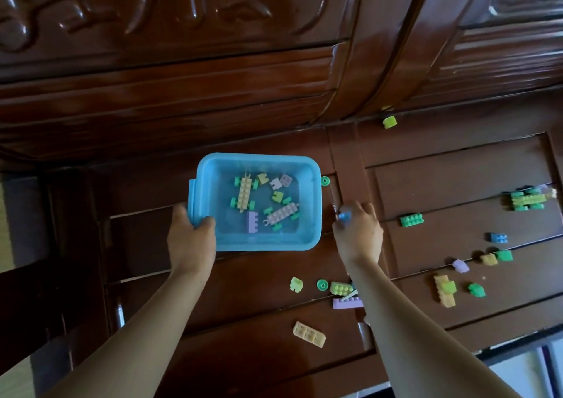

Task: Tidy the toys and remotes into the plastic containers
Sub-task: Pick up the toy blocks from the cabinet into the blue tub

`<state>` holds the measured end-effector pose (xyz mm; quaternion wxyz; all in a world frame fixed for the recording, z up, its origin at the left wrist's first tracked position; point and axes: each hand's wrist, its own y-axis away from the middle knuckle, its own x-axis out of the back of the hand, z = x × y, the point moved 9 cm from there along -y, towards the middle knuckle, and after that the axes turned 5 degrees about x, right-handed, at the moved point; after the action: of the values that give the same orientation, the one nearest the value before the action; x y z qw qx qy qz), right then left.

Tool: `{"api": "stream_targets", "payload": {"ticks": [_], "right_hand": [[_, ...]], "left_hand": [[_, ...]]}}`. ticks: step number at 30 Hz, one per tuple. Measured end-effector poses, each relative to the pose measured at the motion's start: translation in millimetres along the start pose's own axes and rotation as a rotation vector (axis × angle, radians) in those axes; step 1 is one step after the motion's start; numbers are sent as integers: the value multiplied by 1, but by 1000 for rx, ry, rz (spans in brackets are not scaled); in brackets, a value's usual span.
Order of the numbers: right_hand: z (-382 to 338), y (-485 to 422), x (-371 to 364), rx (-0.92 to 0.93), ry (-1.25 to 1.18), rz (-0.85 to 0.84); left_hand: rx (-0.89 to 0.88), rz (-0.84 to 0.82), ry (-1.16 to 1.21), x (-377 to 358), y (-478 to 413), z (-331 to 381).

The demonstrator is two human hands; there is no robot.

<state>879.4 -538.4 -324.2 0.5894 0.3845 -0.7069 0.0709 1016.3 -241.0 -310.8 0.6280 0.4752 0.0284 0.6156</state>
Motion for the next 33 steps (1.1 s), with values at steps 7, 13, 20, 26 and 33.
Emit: {"api": "stream_targets", "payload": {"ticks": [7,13,20,26,33], "right_hand": [[-55,-50,6,179,-34,15],[-60,-57,-14,226,91,-29],[-26,-42,-1,87,77,-59],[-48,-8,72,63,-322,238],[-133,36,94,379,-357,-92]], "left_hand": [[20,45,-120,0,-10,4],[1,23,-160,-2,-18,2],[4,-57,-182,-3,-13,2],[7,-214,-223,-12,5,10],[20,-288,-140,-14,42,41]]}}
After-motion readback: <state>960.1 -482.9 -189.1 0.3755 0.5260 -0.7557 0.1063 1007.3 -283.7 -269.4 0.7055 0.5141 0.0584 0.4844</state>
